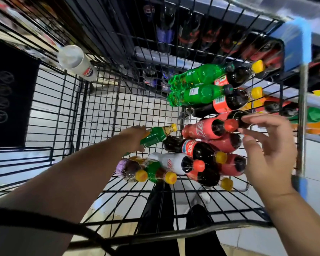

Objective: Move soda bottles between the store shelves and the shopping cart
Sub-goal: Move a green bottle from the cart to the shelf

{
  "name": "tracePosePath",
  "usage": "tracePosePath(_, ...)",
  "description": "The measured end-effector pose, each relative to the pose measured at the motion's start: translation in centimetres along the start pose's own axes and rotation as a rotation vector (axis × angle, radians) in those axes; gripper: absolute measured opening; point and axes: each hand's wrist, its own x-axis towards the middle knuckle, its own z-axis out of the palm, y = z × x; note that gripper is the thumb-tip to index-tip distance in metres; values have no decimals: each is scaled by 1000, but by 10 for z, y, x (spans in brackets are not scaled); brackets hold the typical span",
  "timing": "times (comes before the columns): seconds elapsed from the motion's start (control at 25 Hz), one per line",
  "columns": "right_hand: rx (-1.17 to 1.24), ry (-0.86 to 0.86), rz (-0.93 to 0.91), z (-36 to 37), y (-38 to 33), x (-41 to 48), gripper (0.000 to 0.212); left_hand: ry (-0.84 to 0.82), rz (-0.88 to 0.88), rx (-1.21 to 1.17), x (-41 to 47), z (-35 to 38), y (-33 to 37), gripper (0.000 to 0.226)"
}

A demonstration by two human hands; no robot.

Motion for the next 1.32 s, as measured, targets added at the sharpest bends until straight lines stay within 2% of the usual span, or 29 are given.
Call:
tracePosePath(0.16, -5, -23, 0, 3, -1, 0, 31, 1, 1, -25, -2, -6, -5, 64)
tracePosePath(0.48, -34, -47, -42, 9, -12, 0, 29, 130, 79, -516, -31, -74, 28, 62)
tracePosePath(0.6, -48, -87, 90, 11, -21, 2, 25, 130, 204, -678, -58, -103, 61, 59)
tracePosePath(0.72, 156, -279, 369, 15, -33, 6, 42, 164, 362, -755, -91, -116, 99, 66)
tracePosePath(0.8, 244, -335, 450, 13, -35, 8, 50, 176, 423, -797, -108, -115, 126, 69)
tracePosePath(0.88, 229, -254, 454, 10, -37, 5, 49, 162, 419, -851, -114, -111, 148, 70)
tracePosePath(1.0, 224, -114, 423, 7, -34, -10, 46, 119, 371, -701, -108, -114, 158, 66)
tracePosePath(1.16, 160, 0, 367, 2, -24, -16, 45, -50, 267, -677, -98, -113, 114, 36)
tracePosePath(1.24, 133, 111, 354, -1, -23, -11, 42, 10, 208, -650, -91, -102, 89, 21)
tracePosePath(1.32, 120, 235, 319, -2, -22, -7, 44, 56, 180, -565, -84, -91, 83, 24)
